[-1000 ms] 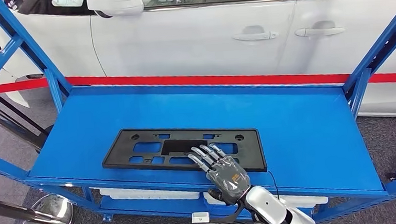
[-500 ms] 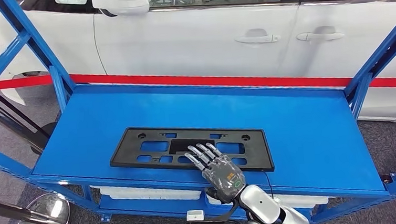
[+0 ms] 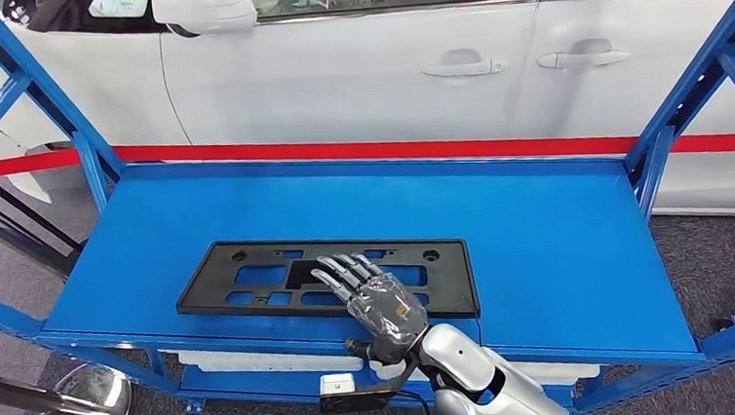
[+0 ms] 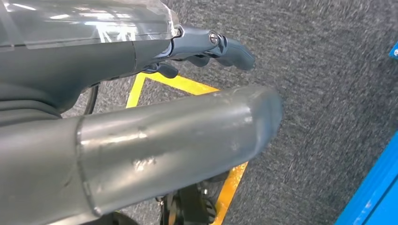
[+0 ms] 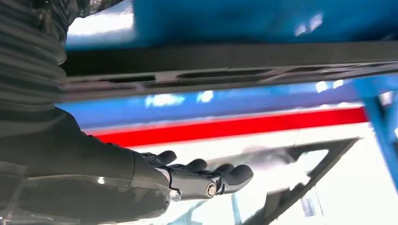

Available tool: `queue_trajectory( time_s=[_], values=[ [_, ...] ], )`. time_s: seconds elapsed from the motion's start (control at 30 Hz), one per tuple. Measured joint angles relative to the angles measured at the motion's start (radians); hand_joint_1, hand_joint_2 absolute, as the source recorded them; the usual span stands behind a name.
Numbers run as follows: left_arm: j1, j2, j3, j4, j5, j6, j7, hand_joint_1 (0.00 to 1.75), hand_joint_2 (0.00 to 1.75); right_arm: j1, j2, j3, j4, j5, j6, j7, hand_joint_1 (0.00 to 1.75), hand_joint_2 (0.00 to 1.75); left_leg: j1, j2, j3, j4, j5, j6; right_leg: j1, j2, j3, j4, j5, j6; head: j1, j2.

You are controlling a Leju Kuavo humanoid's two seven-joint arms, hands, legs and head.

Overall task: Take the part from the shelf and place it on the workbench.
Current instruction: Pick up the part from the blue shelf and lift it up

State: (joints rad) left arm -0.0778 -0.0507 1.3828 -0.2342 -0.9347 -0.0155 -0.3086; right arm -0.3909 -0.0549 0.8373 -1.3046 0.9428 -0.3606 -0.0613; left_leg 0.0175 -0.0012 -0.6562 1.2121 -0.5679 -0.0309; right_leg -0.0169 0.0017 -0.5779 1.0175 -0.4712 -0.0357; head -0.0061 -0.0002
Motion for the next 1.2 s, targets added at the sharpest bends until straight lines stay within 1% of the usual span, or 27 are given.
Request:
queue_trajectory(
  time_s=[0.03, 0.07, 0.1, 0.13, 0.17, 0.2, 0.23, 0.27, 0.33, 0.37, 0.4, 0.43, 0.5, 0.53, 0.57, 0.6, 0.63, 0.67, 0.7, 0.73, 0.77, 0.87, 0.97, 1.0, 1.1, 1.13, 1.2],
  values=[
    [0.001, 0.0, 0.0, 0.0, 0.0, -0.001, 0.0, 0.0, 0.0, -0.001, 0.0, 0.0, -0.007, -0.048, 0.017, -0.018, 0.0, 1.75, 0.0, 0.0, -0.028, 0.057, -0.019, -0.001, 0.002, 0.0, 0.0, 0.001, -0.001, -0.001, 0.0, 0.0],
    [0.003, 0.001, 0.0, 0.0, 0.0, -0.001, 0.0, 0.0, 0.0, -0.001, -0.001, -0.001, -0.017, -0.088, 0.032, -0.033, 0.0, 1.75, 0.0, 0.0, -0.042, 0.084, -0.02, 0.0, 0.004, 0.0, 0.0, 0.002, -0.001, -0.002, 0.0, 0.0],
    [0.004, 0.001, 0.0, 0.0, 0.0, -0.002, 0.0, 0.0, 0.0, -0.001, -0.001, -0.002, -0.03, -0.115, 0.043, -0.044, 0.0, 1.75, 0.0, 0.0, -0.037, 0.068, 0.001, 0.002, 0.006, 0.001, 0.001, 0.003, -0.003, -0.003, 0.0, 0.0],
    [0.004, 0.001, 0.0, 0.0, 0.0, -0.002, -0.001, 0.0, 0.0, -0.002, -0.001, -0.003, -0.044, -0.13, 0.051, -0.051, 0.0, 1.75, 0.0, 0.0, -0.011, 0.014, 0.036, 0.006, 0.007, 0.002, 0.003, 0.004, -0.004, -0.003, 0.0, 0.0],
    [0.004, 0.001, 0.0, 0.0, 0.0, -0.002, -0.002, 0.0, 0.0, -0.002, -0.001, -0.004, -0.059, -0.14, 0.059, -0.056, 0.0, 1.75, -0.001, 0.0, 0.022, -0.057, 0.071, 0.012, 0.008, 0.003, 0.005, 0.004, -0.006, -0.003, 0.0, 0.0],
    [0.003, 0.002, 0.0, 0.0, 0.0, -0.002, -0.002, 0.0, 0.0, -0.004, -0.001, -0.004, -0.072, -0.147, 0.067, -0.059, 0.0, 1.75, -0.004, 0.0, 0.053, -0.123, 0.096, 0.018, 0.011, 0.004, 0.006, 0.006, -0.007, -0.001, 0.0, 0.0],
    [0.002, 0.003, 0.0, 0.0, 0.0, -0.002, -0.004, 0.0, 0.0, -0.005, -0.001, -0.004, -0.082, -0.15, 0.073, -0.062, 0.0, 1.75, -0.007, 0.0, 0.074, -0.167, 0.109, 0.023, 0.013, 0.004, 0.005, 0.006, -0.008, 0.003, 0.0, 0.0],
    [0.002, 0.003, 0.0, 0.0, 0.0, -0.002, -0.005, 0.0, 0.0, -0.005, -0.001, -0.002, -0.089, -0.152, 0.078, -0.065, 0.0, 1.75, -0.01, -0.001, 0.083, -0.189, 0.11, 0.027, 0.014, 0.004, 0.004, 0.006, -0.008, 0.007, 0.0, 0.0],
    [0.002, 0.003, 0.0, 0.0, 0.0, -0.002, -0.007, 0.0, 0.0, -0.007, -0.001, 0.005, -0.094, -0.15, 0.087, -0.067, 0.0, 1.75, -0.011, -0.002, 0.086, -0.198, 0.112, 0.034, 0.014, 0.004, 0.003, 0.003, -0.006, 0.018, 0.0, 0.0],
    [0.003, 0.003, 0.0, 0.0, 0.0, -0.002, -0.008, 0.0, 0.0, -0.008, -0.001, 0.011, -0.095, -0.146, 0.09, -0.067, 0.0, 1.75, -0.009, -0.002, 0.088, -0.204, 0.116, 0.039, 0.014, 0.003, 0.003, 0.006, -0.01, 0.024, 0.0, 0.0],
    [0.002, 0.003, -0.001, 0.0, -0.001, -0.002, -0.008, 0.0, 0.0, -0.01, -0.002, 0.017, -0.094, -0.14, 0.092, -0.066, 0.0, 1.75, -0.006, -0.001, 0.09, -0.21, 0.12, 0.044, 0.014, 0.003, -0.003, 0.021, -0.021, 0.029, 0.0, 0.0],
    [0.002, 0.003, -0.001, 0.0, -0.001, -0.002, -0.009, 0.0, 0.0, -0.011, -0.002, 0.022, -0.093, -0.131, 0.091, -0.065, 0.0, 1.75, -0.004, 0.0, 0.092, -0.216, 0.123, 0.049, 0.014, 0.002, -0.018, 0.055, -0.044, 0.034, 0.0, 0.0],
    [0.001, 0.003, -0.001, 0.0, -0.004, -0.002, -0.009, 0.0, 0.0, -0.013, -0.004, 0.035, -0.087, -0.108, 0.086, -0.057, 0.0, 1.75, -0.004, 0.002, 0.092, -0.218, 0.124, 0.054, 0.011, 0.001, -0.077, 0.176, -0.108, 0.039, 0.0, 0.0],
    [0.002, 0.003, -0.001, 0.0, -0.006, -0.002, -0.009, 0.0, 0.0, -0.013, -0.005, 0.042, -0.081, -0.093, 0.083, -0.051, 0.0, 1.75, -0.005, 0.002, 0.091, -0.217, 0.124, 0.055, 0.01, 0.001, -0.107, 0.236, -0.13, 0.041, 0.0, 0.0],
    [0.002, 0.003, -0.001, 0.0, -0.007, -0.001, -0.009, 0.0, 0.0, -0.013, -0.007, 0.048, -0.074, -0.077, 0.078, -0.044, 0.0, 1.75, -0.005, 0.002, 0.091, -0.217, 0.124, 0.055, 0.009, 0.001, -0.126, 0.271, -0.135, 0.043, 0.0, 0.0],
    [0.002, 0.003, -0.002, 0.0, -0.008, -0.001, -0.009, 0.0, 0.0, -0.012, -0.008, 0.054, -0.068, -0.062, 0.073, -0.038, 0.0, 1.75, -0.005, 0.002, 0.091, -0.216, 0.123, 0.055, 0.007, 0.001, -0.127, 0.269, -0.12, 0.044, 0.0, 0.0],
    [0.002, 0.003, -0.002, 0.0, -0.008, -0.002, -0.01, 0.0, 0.0, -0.013, -0.009, 0.058, -0.062, -0.045, 0.067, -0.03, 0.0, 1.75, -0.005, 0.001, 0.092, -0.215, 0.122, 0.054, 0.006, 0.001, -0.108, 0.227, -0.088, 0.043, 0.0, 0.0],
    [0.002, 0.003, -0.002, 0.0, -0.01, -0.002, -0.011, 0.0, 0.0, -0.015, -0.01, 0.062, -0.056, -0.024, 0.058, -0.02, 0.0, 1.75, -0.005, 0.0, 0.094, -0.212, 0.12, 0.051, 0.004, 0.0, -0.075, 0.157, -0.05, 0.041, 0.0, 0.0],
    [0.002, 0.003, -0.002, 0.0, -0.012, -0.002, -0.012, 0.0, 0.0, -0.018, -0.01, 0.066, -0.049, 0.0, 0.048, -0.008, 0.0, 1.75, -0.007, -0.001, 0.094, -0.209, 0.117, 0.048, 0.005, -0.001, -0.043, 0.09, -0.023, 0.039, 0.0, 0.0],
    [0.001, 0.003, -0.003, 0.0, -0.014, -0.002, -0.013, 0.0, 0.0, -0.023, -0.01, 0.069, -0.041, 0.03, 0.036, 0.007, 0.0, 1.75, -0.009, -0.002, 0.092, -0.205, 0.115, 0.043, 0.006, -0.001, -0.019, 0.039, -0.005, 0.035, 0.0, 0.0],
    [0.001, 0.003, -0.003, 0.0, -0.016, -0.002, -0.014, 0.0, 0.0, -0.027, -0.009, 0.072, -0.032, 0.06, 0.023, 0.024, 0.0, 1.75, -0.01, -0.002, 0.091, -0.203, 0.113, 0.038, 0.008, -0.001, -0.007, 0.012, 0.0, 0.031, 0.0, 0.0],
    [0.001, 0.003, -0.003, 0.0, -0.02, -0.002, -0.016, 0.0, 0.0, -0.035, -0.008, 0.077, -0.005, 0.128, -0.007, 0.058, 0.0, 1.75, -0.008, -0.002, 0.091, -0.202, 0.11, 0.022, 0.01, 0.001, -0.006, 0.004, 0.001, 0.015, 0.0, 0.0],
    [0.0, 0.001, -0.004, 0.0, -0.021, -0.002, -0.016, 0.0, 0.0, -0.042, -0.004, 0.078, 0.014, 0.15, -0.018, 0.07, 0.0, 1.75, -0.004, -0.001, 0.073, -0.157, 0.074, 0.009, 0.005, 0.0, -0.001, -0.006, 0.006, -0.001, 0.0, 0.0],
    [0.0, 0.001, -0.004, 0.0, -0.021, -0.002, -0.016, 0.0, 0.0, -0.044, -0.004, 0.078, 0.016, 0.153, -0.02, 0.071, 0.0, 1.75, -0.004, -0.001, 0.067, -0.141, 0.063, 0.007, 0.005, -0.001, -0.001, -0.006, 0.006, -0.003, 0.0, 0.0],
    [0.0, 0.001, -0.004, 0.0, -0.021, -0.002, -0.016, 0.0, 0.0, -0.044, -0.003, 0.078, 0.018, 0.155, -0.021, 0.072, 0.0, 1.75, -0.004, -0.001, 0.061, -0.129, 0.056, 0.006, 0.005, -0.001, -0.001, -0.006, 0.006, -0.004, 0.0, 0.0],
    [0.001, 0.001, -0.005, 0.0, -0.024, -0.002, -0.017, 0.0, 0.0, -0.045, 0.001, 0.078, 0.034, 0.164, -0.03, 0.077, 0.0, 1.75, -0.004, -0.001, 0.044, -0.094, 0.052, 0.006, 0.007, -0.001, 0.0, -0.005, 0.005, -0.005, 0.0, 0.0],
    [0.001, 0.003, -0.008, 0.0, -0.03, -0.002, -0.017, 0.0, 0.0, -0.048, 0.012, 0.077, 0.068, 0.182, -0.052, 0.087, 0.0, 1.75, -0.005, -0.001, 0.05, -0.11, 0.079, 0.011, 0.01, 0.001, 0.002, -0.002, 0.002, -0.005, 0.0, 0.0]
  ],
)
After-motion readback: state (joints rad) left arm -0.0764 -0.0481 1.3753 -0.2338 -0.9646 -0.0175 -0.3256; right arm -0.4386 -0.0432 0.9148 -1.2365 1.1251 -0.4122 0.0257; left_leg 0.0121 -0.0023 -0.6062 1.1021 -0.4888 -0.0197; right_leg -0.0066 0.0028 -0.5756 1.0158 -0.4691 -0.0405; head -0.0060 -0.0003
